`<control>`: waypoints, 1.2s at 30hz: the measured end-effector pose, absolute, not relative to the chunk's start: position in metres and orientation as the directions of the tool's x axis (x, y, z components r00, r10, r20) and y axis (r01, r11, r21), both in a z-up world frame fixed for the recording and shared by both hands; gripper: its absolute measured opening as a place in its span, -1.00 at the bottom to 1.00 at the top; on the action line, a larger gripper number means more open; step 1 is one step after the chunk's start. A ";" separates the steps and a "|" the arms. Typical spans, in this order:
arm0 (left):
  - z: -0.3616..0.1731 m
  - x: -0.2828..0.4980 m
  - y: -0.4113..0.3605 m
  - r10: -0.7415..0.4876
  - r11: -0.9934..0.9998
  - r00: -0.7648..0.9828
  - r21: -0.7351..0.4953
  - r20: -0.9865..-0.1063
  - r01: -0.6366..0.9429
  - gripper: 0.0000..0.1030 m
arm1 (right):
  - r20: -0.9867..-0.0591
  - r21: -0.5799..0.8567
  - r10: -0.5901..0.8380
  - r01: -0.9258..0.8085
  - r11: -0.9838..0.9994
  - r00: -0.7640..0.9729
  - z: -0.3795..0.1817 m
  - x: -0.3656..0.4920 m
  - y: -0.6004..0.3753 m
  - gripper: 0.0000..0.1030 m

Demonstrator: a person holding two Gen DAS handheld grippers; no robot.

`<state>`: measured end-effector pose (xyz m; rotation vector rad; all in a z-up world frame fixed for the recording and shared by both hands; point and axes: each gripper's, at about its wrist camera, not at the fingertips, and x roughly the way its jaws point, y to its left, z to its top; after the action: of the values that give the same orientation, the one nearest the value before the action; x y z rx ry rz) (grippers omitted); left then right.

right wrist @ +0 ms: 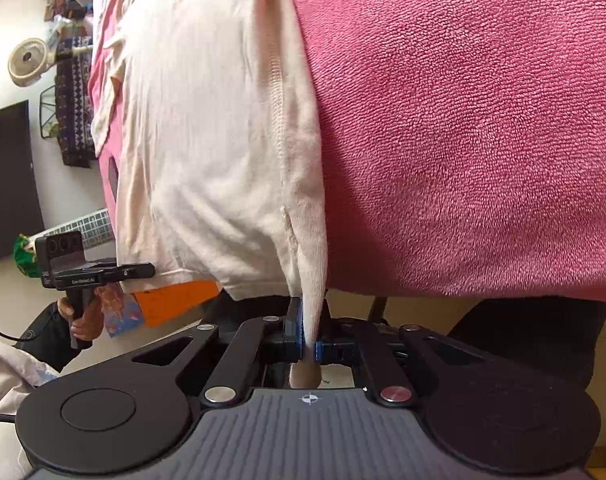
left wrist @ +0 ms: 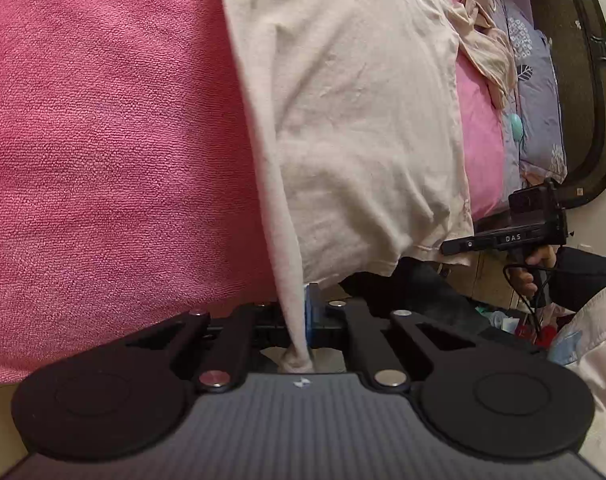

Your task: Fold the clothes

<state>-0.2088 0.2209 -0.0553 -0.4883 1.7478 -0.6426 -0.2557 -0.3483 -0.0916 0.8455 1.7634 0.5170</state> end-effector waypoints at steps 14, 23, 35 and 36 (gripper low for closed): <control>-0.039 -0.131 0.267 -0.762 0.529 0.253 -0.798 -0.596 -0.289 -0.97 | -0.560 0.802 0.738 0.470 0.369 0.376 -0.081 -0.201 -0.405 -0.80; -0.047 -0.104 0.304 -0.567 0.672 0.279 -0.631 -0.775 -0.387 -0.58 | -0.709 0.699 0.584 0.500 0.511 0.394 -0.082 -0.170 -0.389 -0.18; 0.021 -0.149 0.129 -0.155 0.709 0.338 0.133 -0.928 0.692 0.18 | -0.921 -0.133 0.086 -0.515 0.847 0.380 -0.027 -0.180 -0.215 0.17; 0.016 -0.154 0.114 -0.168 0.648 0.334 0.151 -0.928 0.746 0.21 | -0.923 -0.145 0.094 -0.564 0.813 0.373 -0.031 -0.182 -0.202 0.19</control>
<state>-0.1537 0.1136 0.0157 0.6381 1.0727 -0.6523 -0.1816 -0.2015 -0.0308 -0.4849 1.1175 0.4432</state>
